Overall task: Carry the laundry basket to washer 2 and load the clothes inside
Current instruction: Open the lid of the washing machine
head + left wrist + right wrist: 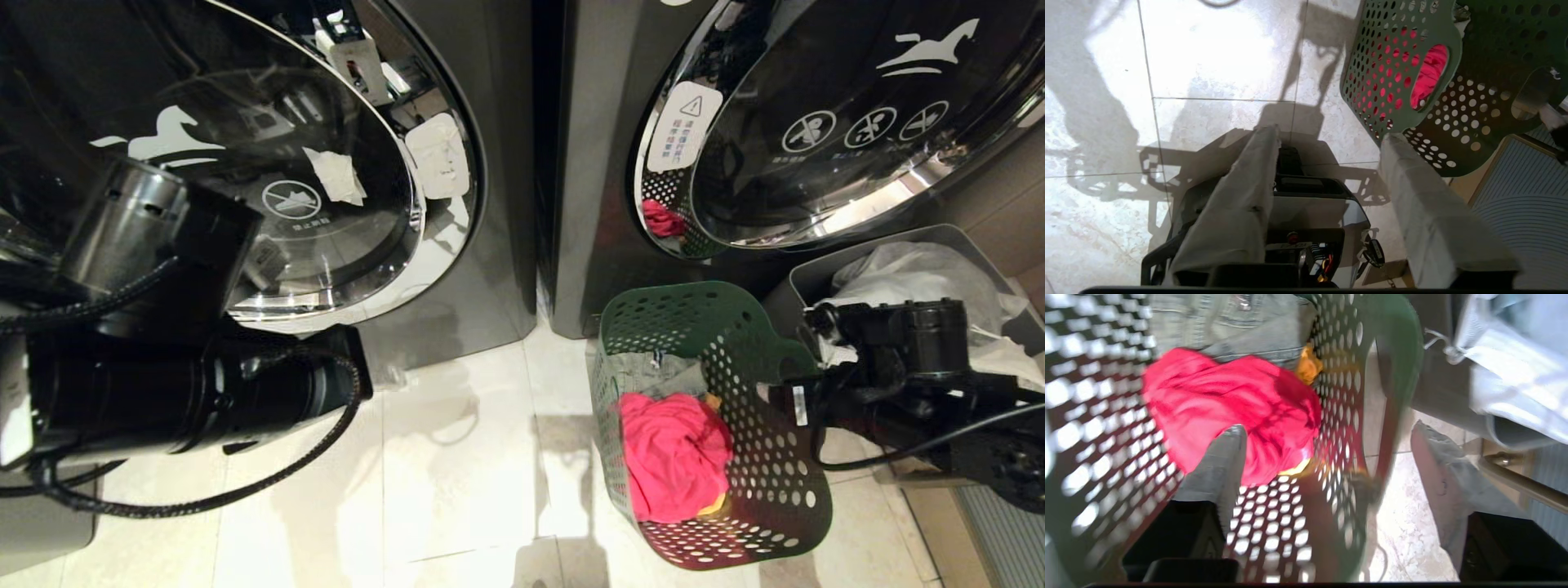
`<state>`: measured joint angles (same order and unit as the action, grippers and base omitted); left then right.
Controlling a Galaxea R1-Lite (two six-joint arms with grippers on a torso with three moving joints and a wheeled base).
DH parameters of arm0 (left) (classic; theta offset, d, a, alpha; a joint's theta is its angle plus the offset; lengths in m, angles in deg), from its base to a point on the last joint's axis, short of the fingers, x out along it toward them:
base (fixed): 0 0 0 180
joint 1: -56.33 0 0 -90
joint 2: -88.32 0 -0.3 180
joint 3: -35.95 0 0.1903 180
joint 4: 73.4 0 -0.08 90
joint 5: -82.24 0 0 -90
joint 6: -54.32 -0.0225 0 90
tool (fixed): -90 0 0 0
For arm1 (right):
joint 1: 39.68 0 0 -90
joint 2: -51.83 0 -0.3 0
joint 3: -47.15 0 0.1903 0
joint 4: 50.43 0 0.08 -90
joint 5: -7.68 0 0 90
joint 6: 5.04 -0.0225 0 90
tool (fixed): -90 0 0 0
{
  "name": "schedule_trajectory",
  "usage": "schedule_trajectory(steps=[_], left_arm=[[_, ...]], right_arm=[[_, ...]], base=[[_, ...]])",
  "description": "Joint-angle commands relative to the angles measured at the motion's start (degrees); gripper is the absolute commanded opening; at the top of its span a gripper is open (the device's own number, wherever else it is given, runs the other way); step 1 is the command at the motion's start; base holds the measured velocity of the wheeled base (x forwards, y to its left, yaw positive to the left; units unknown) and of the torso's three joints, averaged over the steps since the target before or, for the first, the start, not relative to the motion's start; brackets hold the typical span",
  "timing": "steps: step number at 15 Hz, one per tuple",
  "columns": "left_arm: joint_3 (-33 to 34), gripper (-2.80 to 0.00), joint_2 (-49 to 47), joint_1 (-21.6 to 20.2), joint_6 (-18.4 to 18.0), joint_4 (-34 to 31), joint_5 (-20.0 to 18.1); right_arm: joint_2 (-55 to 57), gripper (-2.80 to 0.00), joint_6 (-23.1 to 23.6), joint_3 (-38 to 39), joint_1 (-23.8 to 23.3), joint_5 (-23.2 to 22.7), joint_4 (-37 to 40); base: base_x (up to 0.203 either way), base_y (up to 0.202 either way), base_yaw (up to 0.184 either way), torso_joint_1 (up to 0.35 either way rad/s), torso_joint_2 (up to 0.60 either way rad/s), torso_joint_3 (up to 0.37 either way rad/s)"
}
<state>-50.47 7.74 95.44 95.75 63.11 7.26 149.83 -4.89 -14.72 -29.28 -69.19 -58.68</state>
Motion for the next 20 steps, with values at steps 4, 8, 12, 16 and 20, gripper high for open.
schedule_trajectory(steps=[4,8,12,16,20], left_arm=[[6.28,-2.8,8.4,-4.41,-0.02,-0.08,0.35],[13.14,-2.8,13.81,-16.57,-2.14,-0.14,1.86],[22.35,-2.8,23.03,-29.29,-6.52,0.73,6.28],[36.96,-2.8,39.92,-37.67,-15.42,2.3,7.06],[44.29,-2.8,51.86,-43.32,-18.82,5.65,6.02]], right_arm=[[-16.75,0.0,-0.18,9.07,3.06,-0.07,4.12],[-24.55,0.0,-3.2,14.82,3.15,0.0,7.33],[-28.56,-2.8,-5.69,16.43,3.06,0.08,10.14],[-41.89,-2.8,-4.76,18.78,2.05,0.1,15.61],[-55.37,-2.8,-1.33,24.2,-7.92,-0.27,17.59]], base=[[0.0,0.0,0.0,0.0,0.0,0.0],[0.0,0.0,0.0,0.0,0.0,0.0],[0.0,0.0,0.0,0.0,0.0,0.0],[0.0,0.0,0.0,0.0,0.0,0.0],[0.0,0.0,0.0,0.0,0.0,0.0]])
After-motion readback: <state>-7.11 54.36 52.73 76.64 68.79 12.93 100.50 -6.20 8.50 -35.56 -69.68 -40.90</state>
